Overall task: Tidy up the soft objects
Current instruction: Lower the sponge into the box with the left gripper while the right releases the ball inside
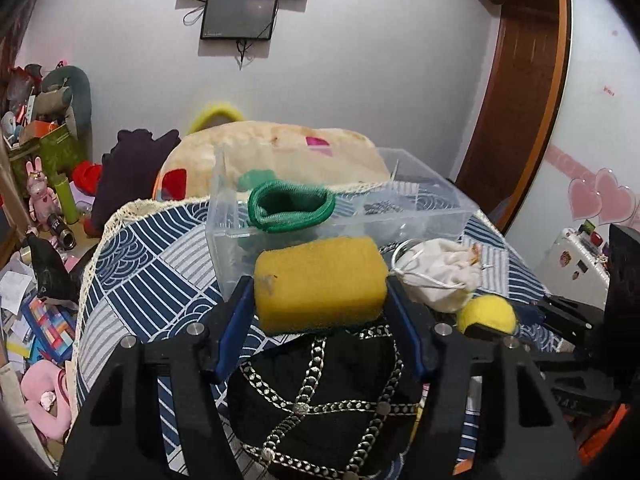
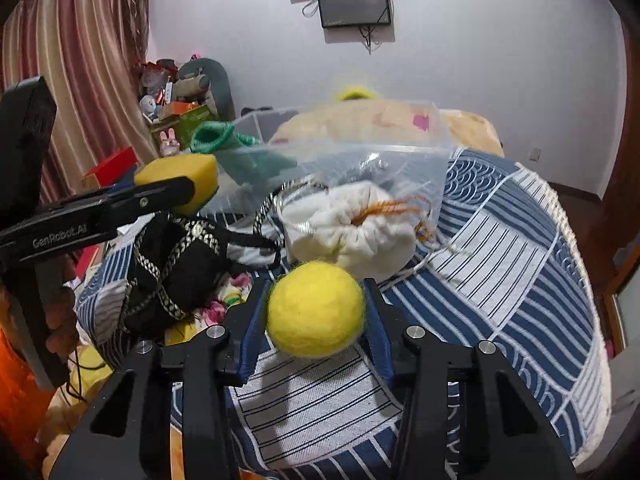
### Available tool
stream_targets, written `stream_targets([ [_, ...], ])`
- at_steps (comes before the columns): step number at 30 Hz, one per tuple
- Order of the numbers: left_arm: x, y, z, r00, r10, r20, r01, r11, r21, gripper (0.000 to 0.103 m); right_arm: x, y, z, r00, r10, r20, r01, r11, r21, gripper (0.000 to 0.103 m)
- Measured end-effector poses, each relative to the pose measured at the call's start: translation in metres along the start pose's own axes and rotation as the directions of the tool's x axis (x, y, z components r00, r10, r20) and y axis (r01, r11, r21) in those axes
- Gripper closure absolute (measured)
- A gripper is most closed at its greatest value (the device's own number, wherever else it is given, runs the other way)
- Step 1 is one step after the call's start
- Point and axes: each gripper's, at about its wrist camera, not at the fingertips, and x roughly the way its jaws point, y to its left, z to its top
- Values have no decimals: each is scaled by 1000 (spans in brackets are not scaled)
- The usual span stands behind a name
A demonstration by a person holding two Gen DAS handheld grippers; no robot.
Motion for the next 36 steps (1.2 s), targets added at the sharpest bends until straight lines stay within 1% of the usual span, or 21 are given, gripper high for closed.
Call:
stream_targets([
  [4,-15,-2,8,999,-10,42,9,1000,5,40,-15,-1,9,999,-12,50,12,1000,-7,61],
  [9,-32,-3,20,995,-18,100,18,1000,4,40,-32,-4,27,992,-27,127,27,1000,-5,61],
  [15,-45,-5,36,987,-6,158,4,1000,14,40,-44,0,58,973,-43,228,49,999,-19,61],
  [18,-47,-6,44,984,5,178,-8,1000,17,40,-45,2,71,964,-41,263,50,998,-27,61],
  [23,-42,1,61,979,20,203,-20,1000,-2,39,-38,-1,88,958,-48,283,59,998,-32,61],
  [28,-28,9,74,979,34,200,-28,999,-31,39,-23,-8,100,959,-57,277,66,998,-23,61],
  [32,-10,12,82,984,33,176,-26,999,-43,39,-8,-12,109,966,-58,252,66,998,-23,61],
  [36,13,9,86,992,3,129,2,999,-40,39,6,-14,112,972,-69,226,78,997,-29,61],
])
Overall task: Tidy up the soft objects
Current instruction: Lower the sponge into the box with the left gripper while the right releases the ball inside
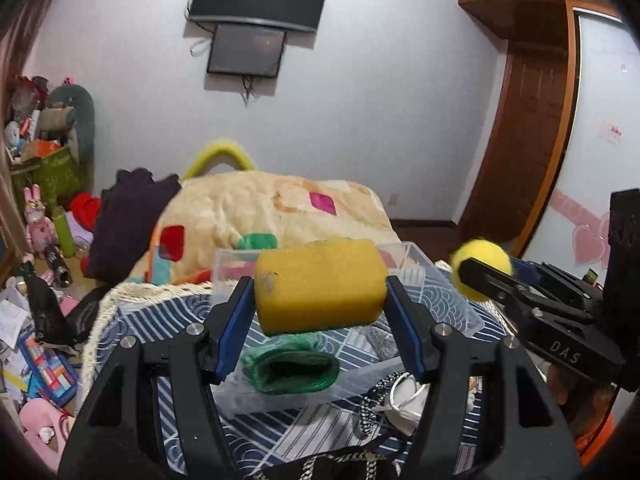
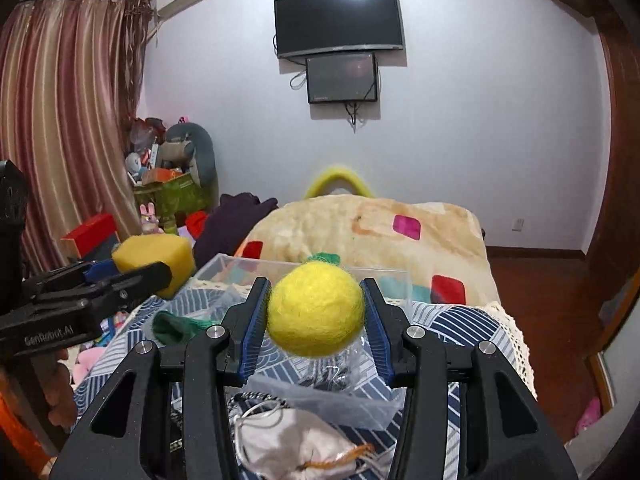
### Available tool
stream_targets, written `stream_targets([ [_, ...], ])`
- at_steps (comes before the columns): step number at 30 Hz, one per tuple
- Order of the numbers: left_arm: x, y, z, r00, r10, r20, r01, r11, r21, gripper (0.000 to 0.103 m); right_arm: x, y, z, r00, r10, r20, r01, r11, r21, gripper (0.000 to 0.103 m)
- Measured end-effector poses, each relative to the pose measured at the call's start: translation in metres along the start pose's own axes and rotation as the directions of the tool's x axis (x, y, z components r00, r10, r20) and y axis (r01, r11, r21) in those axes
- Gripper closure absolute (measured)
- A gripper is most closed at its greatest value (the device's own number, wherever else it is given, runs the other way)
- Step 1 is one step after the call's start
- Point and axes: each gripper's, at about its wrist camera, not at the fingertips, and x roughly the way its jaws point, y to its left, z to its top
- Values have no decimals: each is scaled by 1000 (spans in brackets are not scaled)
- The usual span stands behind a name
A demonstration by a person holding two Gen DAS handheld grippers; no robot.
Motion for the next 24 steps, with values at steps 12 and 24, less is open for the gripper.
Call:
stream_targets([
  [12,62,-25,-17,991,6,-137,8,995,102,39,39,-18,-13,991,-33,-131,33,999,-4,61],
  [24,83,-18,-26,978,21,-206,-4,997,83,32,49,-20,-24,980,-49,-191,46,999,-21,60],
])
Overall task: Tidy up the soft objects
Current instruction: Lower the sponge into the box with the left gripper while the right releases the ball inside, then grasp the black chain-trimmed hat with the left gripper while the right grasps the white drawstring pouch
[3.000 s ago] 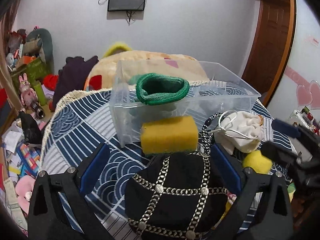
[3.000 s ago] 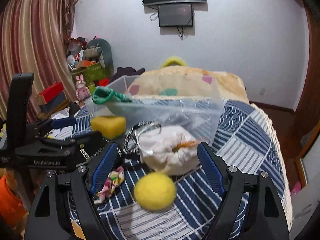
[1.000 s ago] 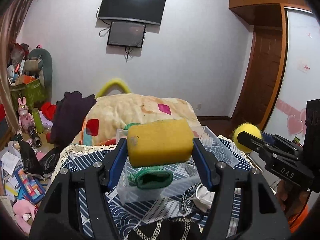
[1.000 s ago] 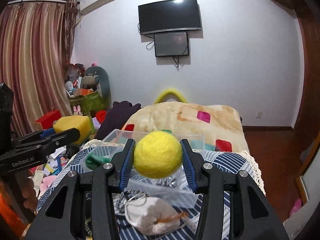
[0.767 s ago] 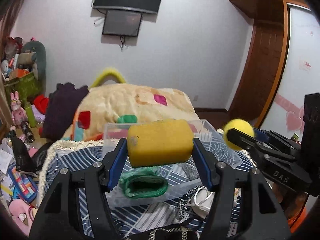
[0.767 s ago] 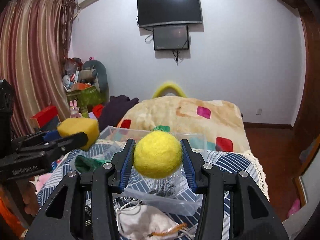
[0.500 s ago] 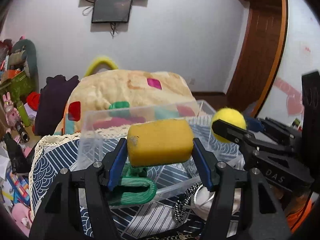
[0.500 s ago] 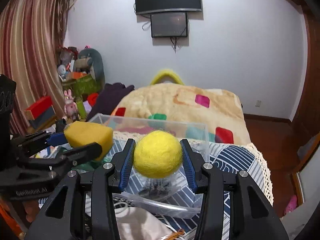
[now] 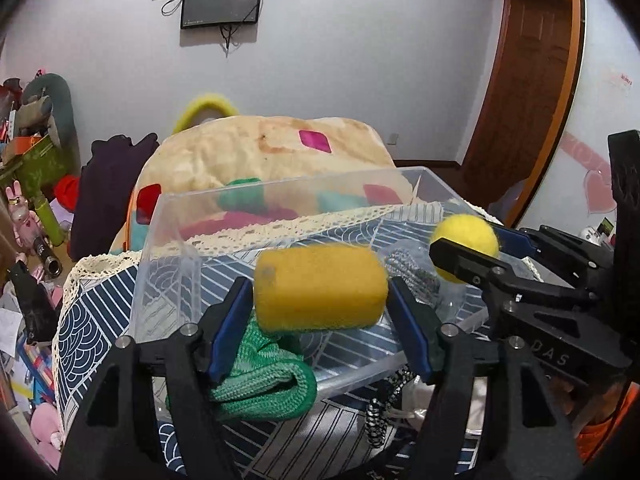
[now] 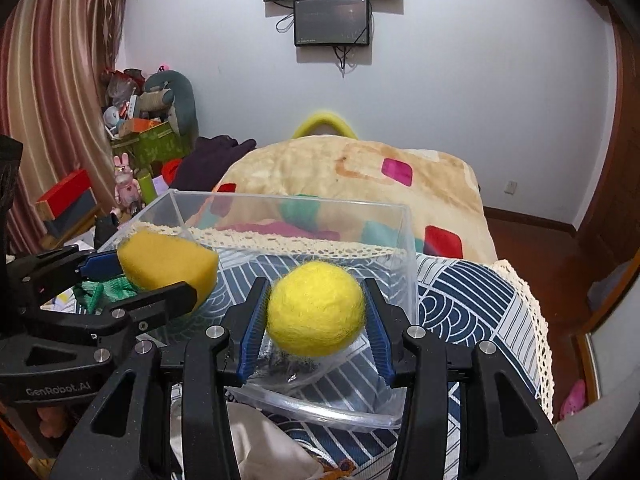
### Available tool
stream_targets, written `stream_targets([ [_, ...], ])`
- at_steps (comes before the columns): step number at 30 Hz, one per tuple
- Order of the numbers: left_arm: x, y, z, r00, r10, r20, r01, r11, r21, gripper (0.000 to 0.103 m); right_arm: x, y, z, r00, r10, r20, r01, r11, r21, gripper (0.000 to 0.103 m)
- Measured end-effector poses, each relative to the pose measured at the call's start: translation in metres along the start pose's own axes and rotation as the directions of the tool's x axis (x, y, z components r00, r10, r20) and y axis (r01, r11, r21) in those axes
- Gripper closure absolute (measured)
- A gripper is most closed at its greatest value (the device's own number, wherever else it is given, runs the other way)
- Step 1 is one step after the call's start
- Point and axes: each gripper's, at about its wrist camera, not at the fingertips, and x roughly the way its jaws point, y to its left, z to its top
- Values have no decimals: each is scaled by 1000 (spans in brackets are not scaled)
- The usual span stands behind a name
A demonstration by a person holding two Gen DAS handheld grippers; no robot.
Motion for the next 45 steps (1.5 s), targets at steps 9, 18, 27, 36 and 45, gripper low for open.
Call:
stream_targets([
  [9,-10,1,-4,1000,-7,4,7,1000,-8,23,-15,-5,3,999,9,37,-10,1000,11,46],
  [18,-48,5,2,998,-23,67,25,999,-30,18,-47,0,11,993,14,119,-15,1000,0,42],
  [27,-107,7,-2,981,5,196,0,1000,-27,8,-84,14,5,978,12,210,-5,999,-31,30],
  [36,-123,7,-37,984,15,179,-11,1000,-26,4,-81,27,-18,985,44,165,-33,997,-65,29],
  [45,-100,17,-85,998,15,60,-10,997,-81,4,-64,26,-53,997,57,61,-55,998,-29,29],
])
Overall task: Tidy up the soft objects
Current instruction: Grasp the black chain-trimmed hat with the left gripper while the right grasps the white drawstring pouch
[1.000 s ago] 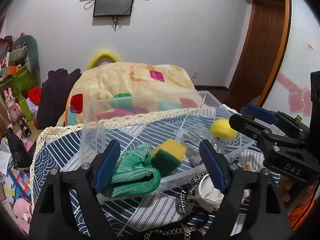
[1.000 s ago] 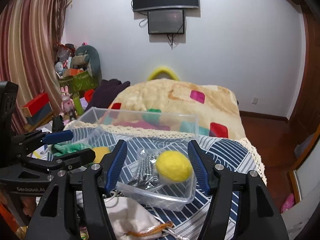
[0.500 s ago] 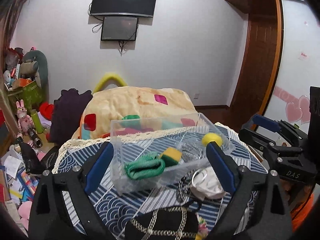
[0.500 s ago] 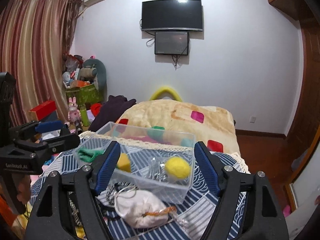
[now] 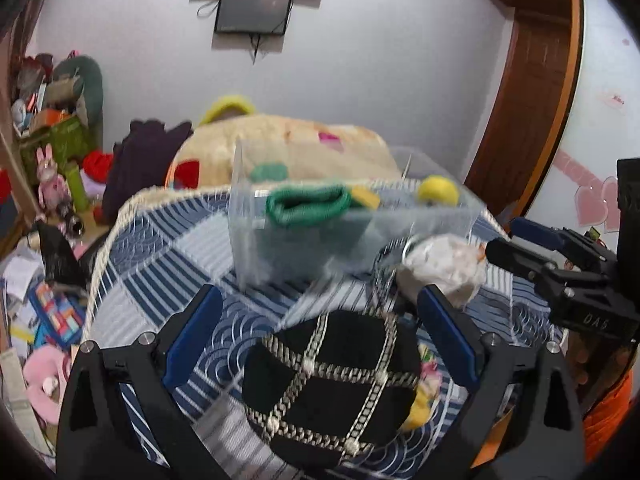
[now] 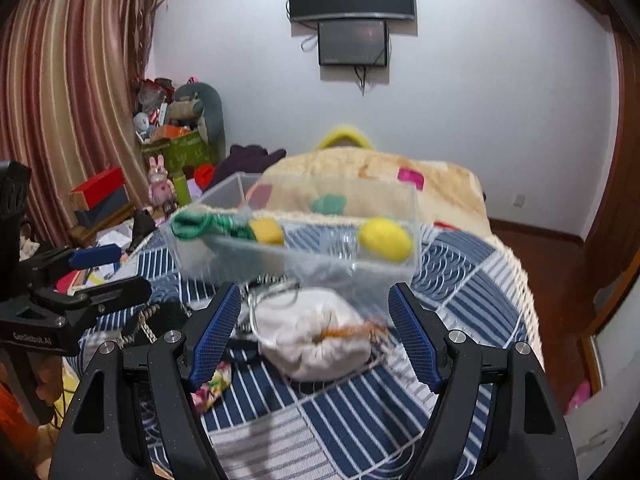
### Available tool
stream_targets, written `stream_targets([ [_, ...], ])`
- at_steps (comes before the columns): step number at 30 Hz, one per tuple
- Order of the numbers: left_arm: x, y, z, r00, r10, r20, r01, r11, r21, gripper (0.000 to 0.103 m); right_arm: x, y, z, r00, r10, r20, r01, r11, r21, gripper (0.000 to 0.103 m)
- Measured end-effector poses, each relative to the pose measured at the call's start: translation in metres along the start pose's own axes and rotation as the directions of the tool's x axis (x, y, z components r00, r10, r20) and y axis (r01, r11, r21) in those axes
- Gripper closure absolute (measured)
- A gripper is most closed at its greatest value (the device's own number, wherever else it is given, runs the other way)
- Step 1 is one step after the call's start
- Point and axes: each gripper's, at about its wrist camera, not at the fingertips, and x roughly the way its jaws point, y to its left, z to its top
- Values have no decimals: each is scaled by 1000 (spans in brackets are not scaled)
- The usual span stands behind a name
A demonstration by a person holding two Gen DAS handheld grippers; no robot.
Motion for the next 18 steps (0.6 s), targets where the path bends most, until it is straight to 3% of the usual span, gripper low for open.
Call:
stream_targets([
  [8,30,2,-33,993,-20,-120,16,999,-37,4,14,0,-23,997,11,-81,-8,1000,29,29],
  [13,41,6,-41,990,-32,-137,23,997,-68,4,25,-1,-27,993,11,-120,-7,999,37,29],
  [18,38,13,-43,991,-64,-117,52,994,-101,20,35,-2,-31,989,12,-151,-4,999,50,29],
])
